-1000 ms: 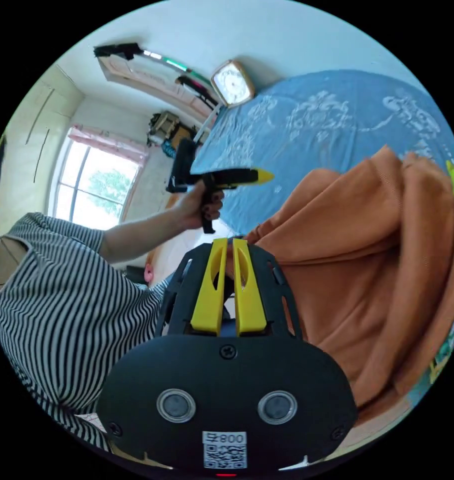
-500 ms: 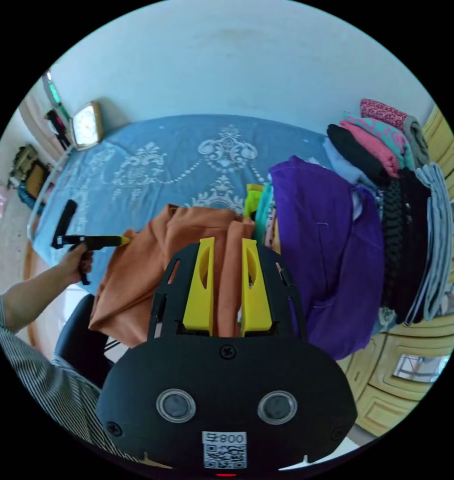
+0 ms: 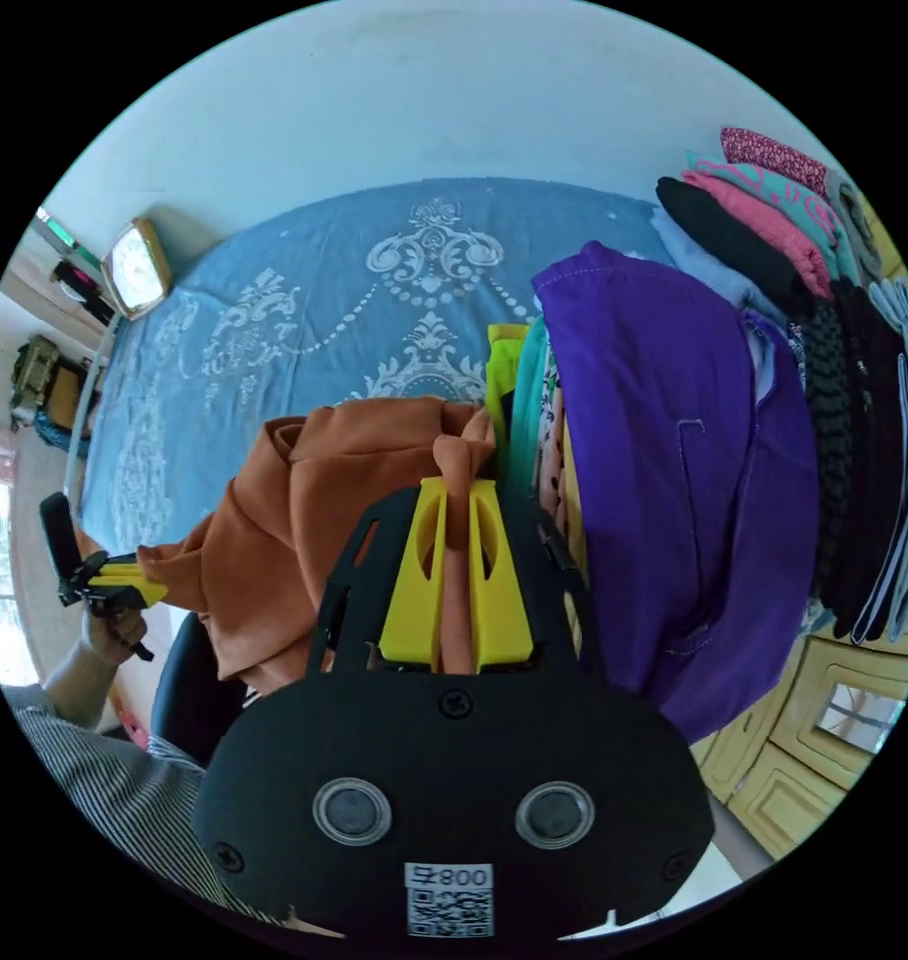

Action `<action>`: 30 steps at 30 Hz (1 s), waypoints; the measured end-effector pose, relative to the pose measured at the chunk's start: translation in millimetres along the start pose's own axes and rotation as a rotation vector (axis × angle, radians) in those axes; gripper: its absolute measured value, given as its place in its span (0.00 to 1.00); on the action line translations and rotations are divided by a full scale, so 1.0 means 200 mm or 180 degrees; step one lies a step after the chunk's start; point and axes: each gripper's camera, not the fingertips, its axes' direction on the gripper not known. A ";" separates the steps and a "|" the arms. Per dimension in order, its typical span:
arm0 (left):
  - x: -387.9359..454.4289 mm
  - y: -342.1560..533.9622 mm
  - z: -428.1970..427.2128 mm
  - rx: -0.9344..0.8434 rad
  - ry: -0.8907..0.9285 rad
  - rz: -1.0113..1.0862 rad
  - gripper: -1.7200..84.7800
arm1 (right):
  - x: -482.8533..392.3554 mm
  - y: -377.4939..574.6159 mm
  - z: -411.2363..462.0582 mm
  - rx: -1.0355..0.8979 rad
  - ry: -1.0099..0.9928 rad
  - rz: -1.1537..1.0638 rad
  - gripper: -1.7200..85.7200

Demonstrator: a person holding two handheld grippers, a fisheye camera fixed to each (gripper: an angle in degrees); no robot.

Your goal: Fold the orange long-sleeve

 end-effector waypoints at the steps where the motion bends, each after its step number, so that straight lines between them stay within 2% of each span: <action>1: 0.02 0.02 -0.01 -0.0008 0.0011 0.0058 0.04 | 0.02 0.03 -0.08 0.0065 -0.0138 -0.0022 0.06; 4: 0.18 0.13 -0.04 -0.0240 0.0105 0.0491 0.04 | 0.09 0.14 -0.34 0.0367 -0.0648 -0.0105 0.06; 8: 0.41 0.40 0.08 -0.0988 0.0242 0.0990 0.05 | 0.15 0.33 -0.71 0.0820 -0.1385 -0.0343 0.06; 12: 0.51 0.72 0.15 -0.1227 0.0196 0.0998 0.05 | 0.10 0.48 -0.99 0.1023 -0.1730 -0.0735 0.05; 19: 0.60 1.21 -0.05 -0.0940 -0.0340 0.0849 0.05 | 0.01 0.76 -1.56 0.1477 -0.1776 -0.1483 0.05; 30: 0.64 2.10 -0.66 0.0174 -0.0822 0.0389 0.06 | 0.09 1.17 -2.30 0.2250 -0.1889 -0.2024 0.05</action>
